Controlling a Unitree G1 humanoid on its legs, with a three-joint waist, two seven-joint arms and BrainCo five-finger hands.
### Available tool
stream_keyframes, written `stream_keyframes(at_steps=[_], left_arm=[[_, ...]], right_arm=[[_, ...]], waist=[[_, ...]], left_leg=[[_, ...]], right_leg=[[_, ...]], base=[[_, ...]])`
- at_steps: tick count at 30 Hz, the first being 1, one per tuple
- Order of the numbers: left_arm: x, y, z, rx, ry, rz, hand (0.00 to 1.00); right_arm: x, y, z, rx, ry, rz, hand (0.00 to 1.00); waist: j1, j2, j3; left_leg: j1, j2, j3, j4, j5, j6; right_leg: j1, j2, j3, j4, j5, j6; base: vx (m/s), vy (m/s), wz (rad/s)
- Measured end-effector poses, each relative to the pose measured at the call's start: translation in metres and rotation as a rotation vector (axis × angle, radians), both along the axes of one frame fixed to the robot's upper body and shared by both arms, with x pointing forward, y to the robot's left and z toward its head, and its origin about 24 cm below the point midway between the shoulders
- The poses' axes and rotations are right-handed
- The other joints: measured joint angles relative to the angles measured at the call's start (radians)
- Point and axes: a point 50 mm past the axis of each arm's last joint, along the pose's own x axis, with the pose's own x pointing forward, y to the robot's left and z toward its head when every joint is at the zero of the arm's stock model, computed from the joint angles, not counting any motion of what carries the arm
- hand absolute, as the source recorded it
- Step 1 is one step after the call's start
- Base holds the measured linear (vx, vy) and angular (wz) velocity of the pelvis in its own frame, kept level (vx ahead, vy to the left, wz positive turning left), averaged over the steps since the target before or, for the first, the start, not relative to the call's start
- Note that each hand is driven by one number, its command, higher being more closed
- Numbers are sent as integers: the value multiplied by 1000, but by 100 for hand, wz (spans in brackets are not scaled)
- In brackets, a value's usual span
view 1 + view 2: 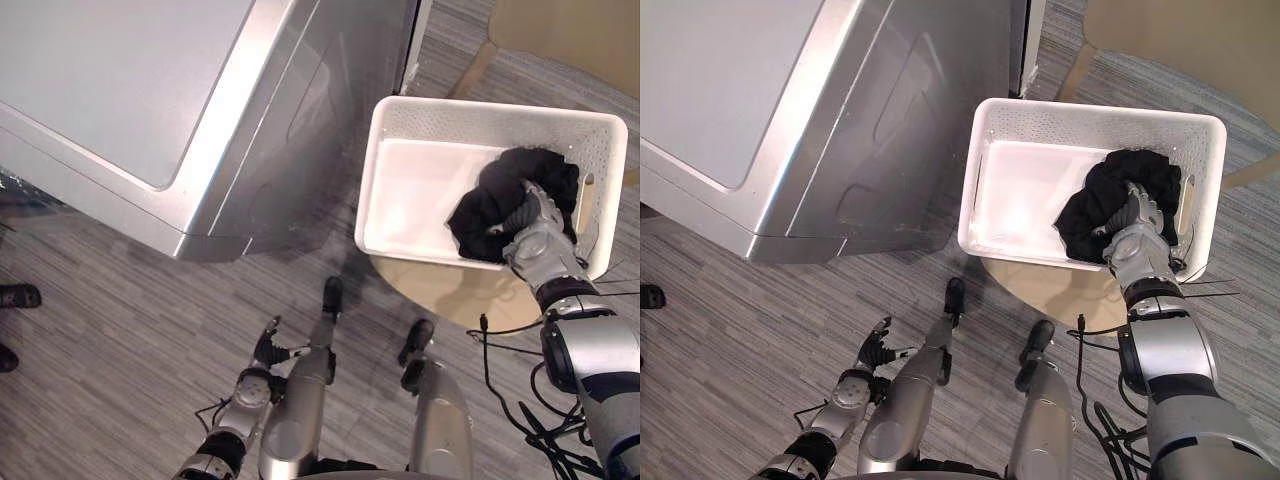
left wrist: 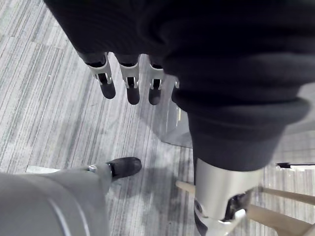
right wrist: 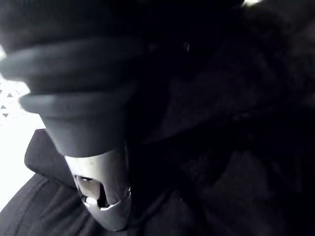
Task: Pick up the laundry basket with both hands and put the clothes into the washing machine.
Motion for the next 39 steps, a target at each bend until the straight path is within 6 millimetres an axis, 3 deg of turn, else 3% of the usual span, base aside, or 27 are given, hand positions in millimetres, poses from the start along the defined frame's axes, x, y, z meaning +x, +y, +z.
stream_keyframes(at_steps=[5,9,11,16,20,25,28,31,35,39], left_arm=[[8,-9,6,-31,-24,-4,0],[10,-10,8,-43,-35,3,0],[11,-10,8,-64,-36,14,0],[15,-12,11,-94,-45,42,0],[13,-9,8,-98,-29,59,0],[6,-3,2,-91,7,81,0],[-3,6,-6,-79,48,111,0],[-27,19,-21,-65,134,139,0],[-57,27,-36,-53,218,184,0],[-78,36,-45,-47,275,230,0]], right_arm=[[0,-2,3,93,-43,-22,100],[3,2,9,318,-139,-9,100],[5,9,4,519,-177,17,100],[8,20,-2,716,-208,35,100],[11,25,8,815,-283,61,100],[9,38,32,981,-495,196,100],[-3,52,29,1149,-621,268,100],[-20,80,9,1322,-677,329,100],[-61,116,-14,1503,-759,390,100],[-86,137,-15,1562,-781,482,100]], waist=[[-6,0,0],[-7,0,0],[-7,0,0],[-6,0,0],[-7,0,0],[-12,-2,-1],[-24,-14,-8],[-46,-51,-51],[-61,-90,-149],[-63,-111,-235]], left_leg=[[-6,-5,-5,1,2,-3],[-12,-7,-1,1,2,-4],[-12,-6,12,4,2,-4],[-11,-3,14,22,2,-4],[33,2,13,21,2,-4],[112,14,9,-1,2,-4],[147,21,3,-28,2,-4],[173,21,1,-36,2,-4],[238,17,15,-36,-9,-18],[294,25,50,-37,-25,-35]], right_leg=[[-15,-11,-1,31,-21,1],[-35,-15,8,51,-28,-1],[-43,-15,24,54,-27,-1],[-35,-13,26,57,-27,-2],[16,-5,23,42,-23,-5],[105,15,20,-3,-8,-3],[144,27,10,-29,-6,-1],[177,29,3,-48,-5,1],[273,35,3,-112,1,12],[326,42,35,-153,7,19]], base=[[3,-52,5],[-2,-45,-4],[-1,-58,-14],[-8,-47,-1],[-11,-26,2],[-17,-10,0],[7,-19,5],[108,-24,7],[116,-22,3],[31,-13,-26]])
